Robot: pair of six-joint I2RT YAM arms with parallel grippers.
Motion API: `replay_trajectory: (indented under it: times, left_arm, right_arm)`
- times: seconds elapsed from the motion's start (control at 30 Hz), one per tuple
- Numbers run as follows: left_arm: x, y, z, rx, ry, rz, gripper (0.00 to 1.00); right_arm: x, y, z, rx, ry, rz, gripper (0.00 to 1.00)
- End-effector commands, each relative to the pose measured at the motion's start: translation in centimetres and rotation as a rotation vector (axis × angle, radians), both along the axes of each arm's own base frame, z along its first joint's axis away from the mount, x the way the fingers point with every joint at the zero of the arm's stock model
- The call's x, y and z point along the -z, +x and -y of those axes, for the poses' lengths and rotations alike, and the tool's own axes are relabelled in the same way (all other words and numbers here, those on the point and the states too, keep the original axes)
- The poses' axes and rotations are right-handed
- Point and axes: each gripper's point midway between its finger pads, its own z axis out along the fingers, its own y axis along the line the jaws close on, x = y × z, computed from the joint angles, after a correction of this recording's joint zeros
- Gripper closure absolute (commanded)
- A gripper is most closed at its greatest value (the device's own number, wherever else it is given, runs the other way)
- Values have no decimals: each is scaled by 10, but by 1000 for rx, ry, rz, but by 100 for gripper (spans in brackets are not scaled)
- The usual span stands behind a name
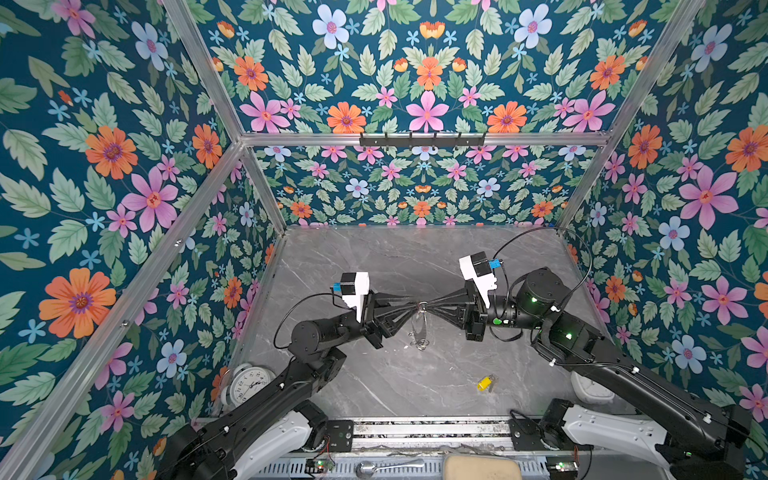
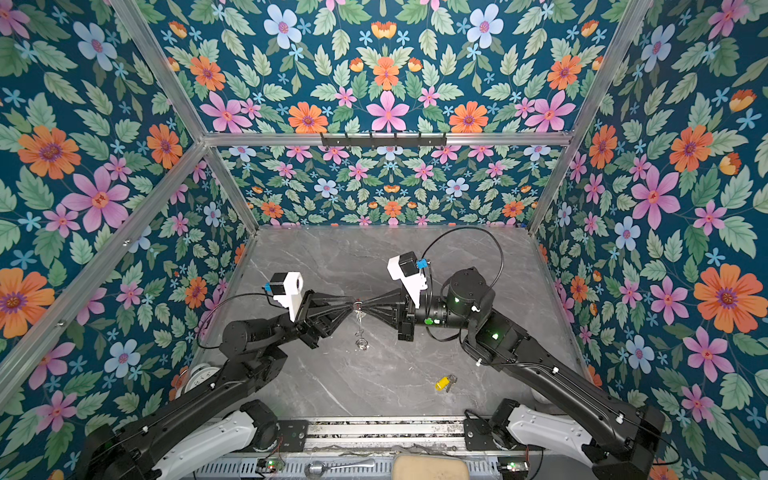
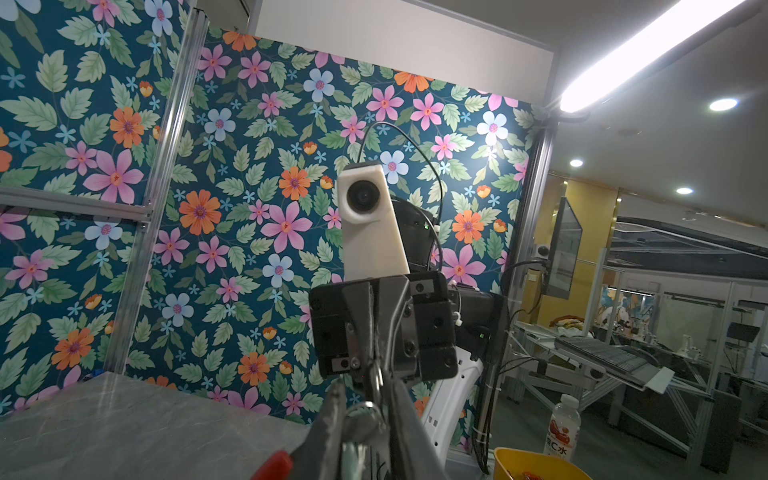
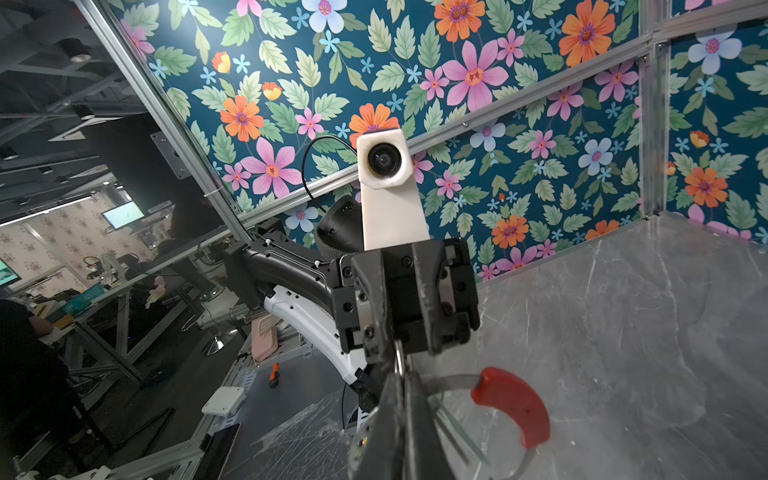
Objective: Remove the keys from the keyring
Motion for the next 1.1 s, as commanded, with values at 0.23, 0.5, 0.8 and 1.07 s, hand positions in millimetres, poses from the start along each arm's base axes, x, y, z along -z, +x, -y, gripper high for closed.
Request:
replay_trajectory:
  times: [0.23,0.5,0.8,1.07]
  left_arm:
    - [13,0,21,69,242,-76,56]
    - [8,-13,29,183,383,-109,63]
    - [13,-12,37,245,483,-152,67]
    - [8,-14,39,269,490,-135,81]
  right_arm:
    - [15,-1,16,54,-165,42,100]
    - [14,-1,20,64,-191,53,100]
    - [12,-1,21,68,-193,59,100]
    - [14,4,21,94,-212,59,100]
